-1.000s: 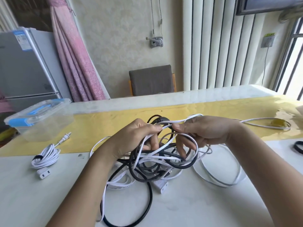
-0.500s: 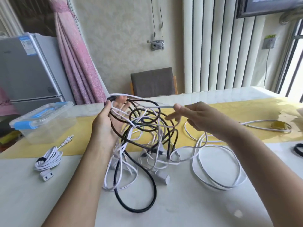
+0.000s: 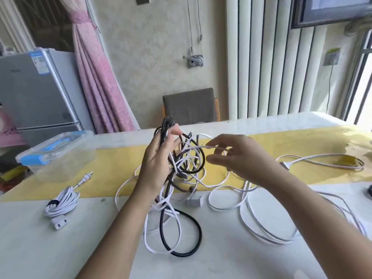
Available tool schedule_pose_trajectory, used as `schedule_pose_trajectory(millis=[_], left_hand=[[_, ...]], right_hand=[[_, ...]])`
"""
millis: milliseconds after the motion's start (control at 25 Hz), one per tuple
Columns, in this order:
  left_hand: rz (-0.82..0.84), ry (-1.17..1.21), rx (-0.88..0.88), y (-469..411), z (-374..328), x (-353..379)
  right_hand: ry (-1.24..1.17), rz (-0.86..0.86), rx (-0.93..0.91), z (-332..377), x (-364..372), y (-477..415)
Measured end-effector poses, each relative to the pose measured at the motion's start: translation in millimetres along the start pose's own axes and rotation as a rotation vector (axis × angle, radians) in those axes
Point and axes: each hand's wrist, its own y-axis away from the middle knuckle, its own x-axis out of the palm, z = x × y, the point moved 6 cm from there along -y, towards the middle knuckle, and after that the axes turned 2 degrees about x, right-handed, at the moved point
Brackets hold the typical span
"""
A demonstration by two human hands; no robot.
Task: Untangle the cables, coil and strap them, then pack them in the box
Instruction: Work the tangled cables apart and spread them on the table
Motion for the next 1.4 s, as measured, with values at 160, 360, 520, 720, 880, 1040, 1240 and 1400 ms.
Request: schedule_pose_trajectory(millis=[160, 360, 520, 720, 880, 1040, 1240, 1400], left_hand=[[0.107, 0.214, -0.165, 8.3, 0.9, 18.6], [0.312, 0.225, -0.146, 15.4, -0.5, 36.9], [0.245, -0.024, 0.063, 7.6, -13.5, 19.0], [0.194, -0.453, -0.117, 7.9, -9.9, -7.6], [0.559, -0.798, -0.391, 39.3, 9.6, 19.5], [0.425, -0.9, -0.439, 31.8, 14.4, 22.8], [0.394, -0.296, -0.507, 27.8, 19.9, 15.9], [0.117, -0.555, -0.068, 6.7, 3.1, -2.2]], right_hand=[[0.065, -0.028, -0.039, 5.0, 14.0, 1.5], [0.181, -0.164, -0.151, 20.2, 26.3, 8.2], [0.188, 0.035, -0.071, 10.5, 49.1, 4.0], [0.089, 0.35, 0.128, -17.3, 60.4, 4.5], [-0.156, 0.267, 0.183, -10.7, 45.0, -1.2], [0.001, 0.303, 0.099, -13.9, 59.5, -1.0], [-0.056, 0.565, 0.134, -19.1, 64.2, 9.8], [-0.378, 0.63, 0.152, -11.1, 53.5, 11.3]])
